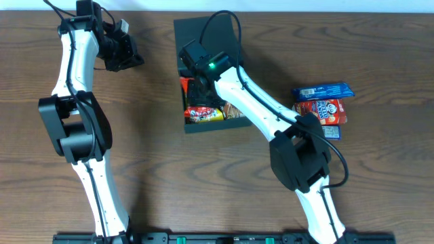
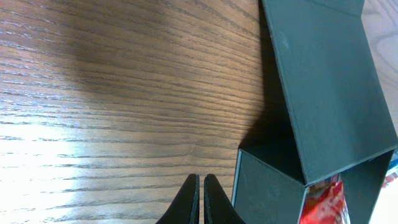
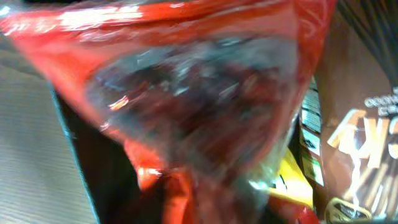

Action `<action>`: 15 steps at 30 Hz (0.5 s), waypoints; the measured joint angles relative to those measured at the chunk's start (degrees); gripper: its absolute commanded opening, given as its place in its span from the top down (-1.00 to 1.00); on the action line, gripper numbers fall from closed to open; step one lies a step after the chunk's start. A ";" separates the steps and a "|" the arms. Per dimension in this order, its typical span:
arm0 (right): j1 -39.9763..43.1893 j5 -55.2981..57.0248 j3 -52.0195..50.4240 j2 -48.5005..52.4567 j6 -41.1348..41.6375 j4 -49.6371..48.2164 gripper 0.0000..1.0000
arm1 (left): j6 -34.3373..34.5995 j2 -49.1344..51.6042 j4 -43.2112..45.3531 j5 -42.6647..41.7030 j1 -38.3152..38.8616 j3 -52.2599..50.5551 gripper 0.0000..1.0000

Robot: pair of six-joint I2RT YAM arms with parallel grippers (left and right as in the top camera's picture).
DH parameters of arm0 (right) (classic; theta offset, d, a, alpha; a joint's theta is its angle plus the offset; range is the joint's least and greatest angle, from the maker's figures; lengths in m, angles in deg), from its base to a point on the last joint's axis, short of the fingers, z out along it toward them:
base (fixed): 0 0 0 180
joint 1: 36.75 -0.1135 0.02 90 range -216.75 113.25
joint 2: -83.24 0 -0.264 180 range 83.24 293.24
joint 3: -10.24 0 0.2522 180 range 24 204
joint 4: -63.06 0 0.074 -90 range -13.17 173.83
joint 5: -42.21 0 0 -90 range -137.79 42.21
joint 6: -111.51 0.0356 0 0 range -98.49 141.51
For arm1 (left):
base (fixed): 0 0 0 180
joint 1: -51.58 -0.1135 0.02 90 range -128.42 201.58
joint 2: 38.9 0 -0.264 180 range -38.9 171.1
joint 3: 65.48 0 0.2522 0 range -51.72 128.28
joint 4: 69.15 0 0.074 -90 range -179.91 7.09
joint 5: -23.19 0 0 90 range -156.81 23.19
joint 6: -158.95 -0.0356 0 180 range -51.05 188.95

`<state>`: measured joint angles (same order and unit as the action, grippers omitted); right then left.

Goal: Pack container
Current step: 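Carry the red bag over the black box and lower it in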

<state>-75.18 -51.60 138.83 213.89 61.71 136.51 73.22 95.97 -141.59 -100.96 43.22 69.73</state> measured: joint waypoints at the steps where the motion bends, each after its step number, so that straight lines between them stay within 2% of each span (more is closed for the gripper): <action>1: 0.00 0.00 0.00 0.00 -0.35 -0.24 -0.99 | 0.00 0.00 -0.02 0.00 0.00 0.00 0.88; 6: 0.79 -0.02 0.15 -0.11 -1.95 -0.13 -0.98 | 0.00 0.00 0.00 0.00 0.00 0.00 0.88; 7: 1.33 -0.04 0.42 -0.35 -2.64 -0.07 -0.79 | 0.00 0.00 -0.02 0.00 0.00 0.00 0.88; 8: 1.90 -0.02 0.63 -0.83 -3.67 0.00 -0.18 | 0.00 0.00 0.00 0.00 0.00 0.00 0.88; 9: 2.40 -0.02 0.74 -1.38 -4.52 -0.02 0.55 | 0.00 0.00 0.00 0.00 0.00 0.00 0.88; 10: 3.13 -0.02 0.85 -2.40 -5.27 -0.09 0.97 | 0.00 0.00 0.00 0.02 0.00 0.00 0.88; 15: 6.21 -0.26 2.08 -9.14 -10.64 -0.22 0.98 | 0.00 0.00 0.02 0.02 0.00 0.00 0.88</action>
<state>-68.97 -51.87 140.91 204.75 51.07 136.29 73.22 95.97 -141.57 -100.94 43.22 69.73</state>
